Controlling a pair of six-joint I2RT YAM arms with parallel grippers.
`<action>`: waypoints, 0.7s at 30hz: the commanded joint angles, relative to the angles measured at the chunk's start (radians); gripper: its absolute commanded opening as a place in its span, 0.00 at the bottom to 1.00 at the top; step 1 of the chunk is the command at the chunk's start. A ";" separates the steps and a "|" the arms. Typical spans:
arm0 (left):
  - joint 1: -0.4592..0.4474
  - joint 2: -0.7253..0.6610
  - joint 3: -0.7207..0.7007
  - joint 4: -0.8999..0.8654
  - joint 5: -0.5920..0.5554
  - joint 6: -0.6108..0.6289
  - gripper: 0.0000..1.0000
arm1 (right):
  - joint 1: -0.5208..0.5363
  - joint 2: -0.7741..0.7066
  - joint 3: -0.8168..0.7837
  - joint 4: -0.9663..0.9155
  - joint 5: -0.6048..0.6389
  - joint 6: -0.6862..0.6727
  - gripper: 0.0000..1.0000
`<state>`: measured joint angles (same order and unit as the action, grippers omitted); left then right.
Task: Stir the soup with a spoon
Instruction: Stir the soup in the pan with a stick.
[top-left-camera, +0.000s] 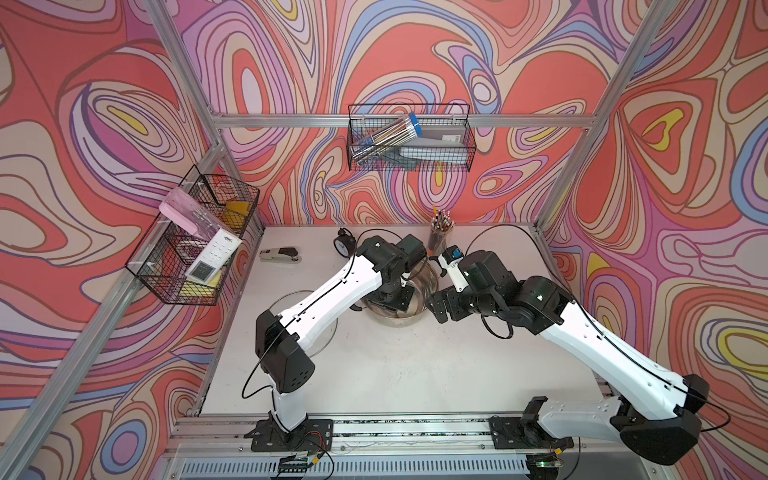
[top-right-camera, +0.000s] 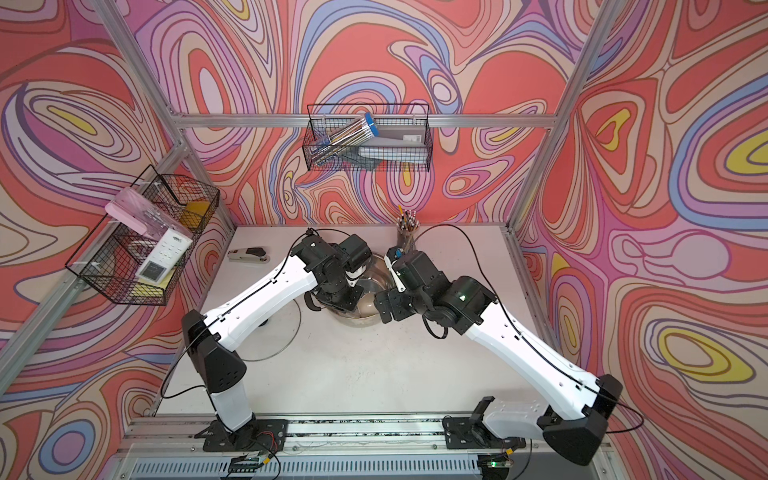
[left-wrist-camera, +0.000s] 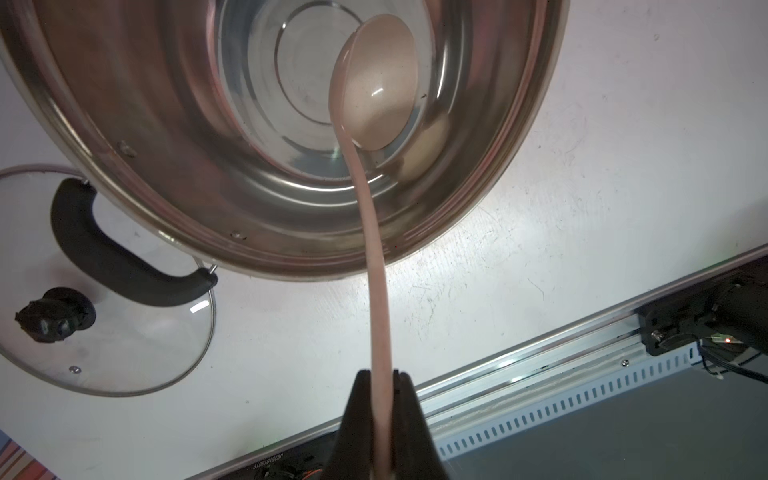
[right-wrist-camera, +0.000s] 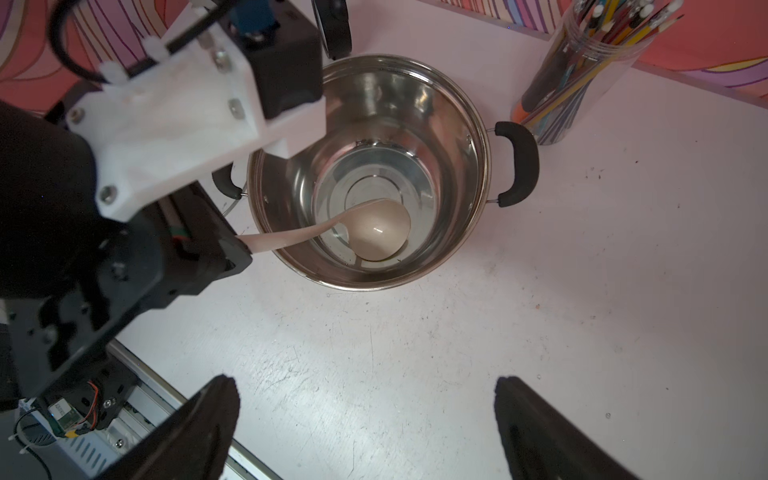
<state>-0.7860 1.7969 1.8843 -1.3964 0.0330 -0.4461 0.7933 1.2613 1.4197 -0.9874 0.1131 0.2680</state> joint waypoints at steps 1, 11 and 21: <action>-0.004 -0.047 -0.020 -0.020 -0.035 -0.021 0.00 | 0.002 0.015 -0.020 0.053 -0.040 -0.011 0.98; 0.032 -0.023 0.056 -0.142 -0.200 -0.006 0.00 | 0.002 0.029 -0.011 0.067 -0.053 -0.010 0.98; 0.060 0.078 0.221 -0.094 -0.256 0.022 0.00 | 0.003 -0.023 -0.034 0.040 -0.021 0.007 0.98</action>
<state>-0.7265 1.8347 2.0647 -1.5036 -0.1879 -0.4412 0.7933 1.2716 1.4002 -0.9360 0.0711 0.2680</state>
